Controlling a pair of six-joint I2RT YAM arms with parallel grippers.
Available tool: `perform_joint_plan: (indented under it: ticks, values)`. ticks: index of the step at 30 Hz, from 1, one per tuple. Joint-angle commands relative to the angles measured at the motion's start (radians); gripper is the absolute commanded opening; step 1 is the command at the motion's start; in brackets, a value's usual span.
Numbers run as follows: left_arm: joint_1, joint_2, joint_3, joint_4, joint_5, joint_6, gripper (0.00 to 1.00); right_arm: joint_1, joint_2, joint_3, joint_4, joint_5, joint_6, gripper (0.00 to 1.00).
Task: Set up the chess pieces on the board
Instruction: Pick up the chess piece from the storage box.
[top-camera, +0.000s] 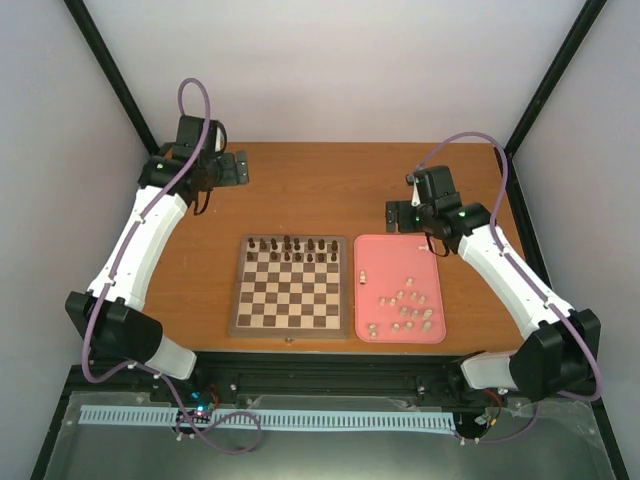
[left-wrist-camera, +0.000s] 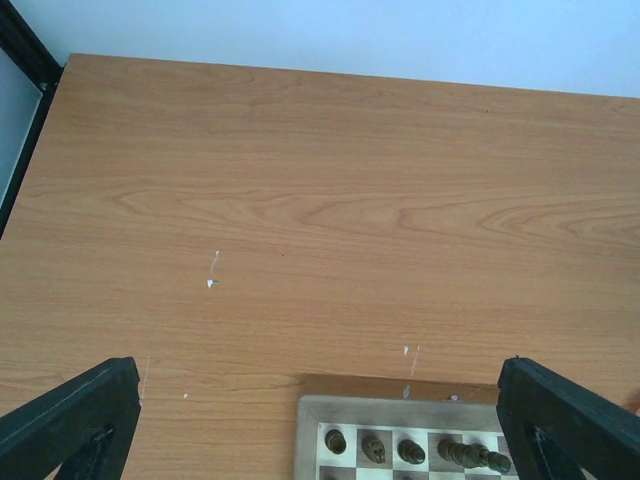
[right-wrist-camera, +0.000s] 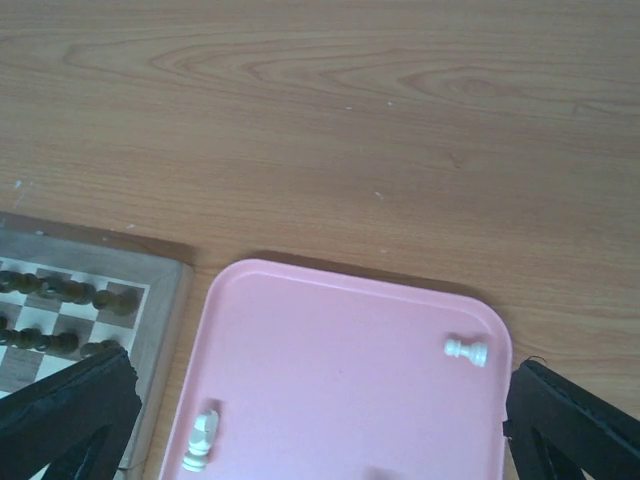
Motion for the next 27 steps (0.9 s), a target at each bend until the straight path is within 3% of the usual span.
perform_joint_plan:
  ticks: [1,9,14,21,27]
  values:
    - [-0.003,-0.004,-0.006,-0.013,-0.009,0.010,1.00,0.001,-0.023,-0.007,-0.068,0.058,0.015,1.00]
    - [-0.003,0.006,0.003,-0.012,0.002,0.004,1.00,0.000,-0.031,0.030,-0.229,0.054,-0.001,1.00]
    - [-0.003,0.001,0.007,-0.016,0.003,0.003,1.00,0.000,-0.065,0.036,-0.393,0.025,0.094,0.99]
    - [-0.003,0.000,-0.027,-0.008,0.041,-0.028,1.00,0.001,-0.175,-0.140,-0.462,-0.094,0.235,0.88]
    - [-0.003,0.001,-0.068,0.010,0.074,-0.042,1.00,0.038,-0.268,-0.242,-0.459,-0.134,0.258,0.77]
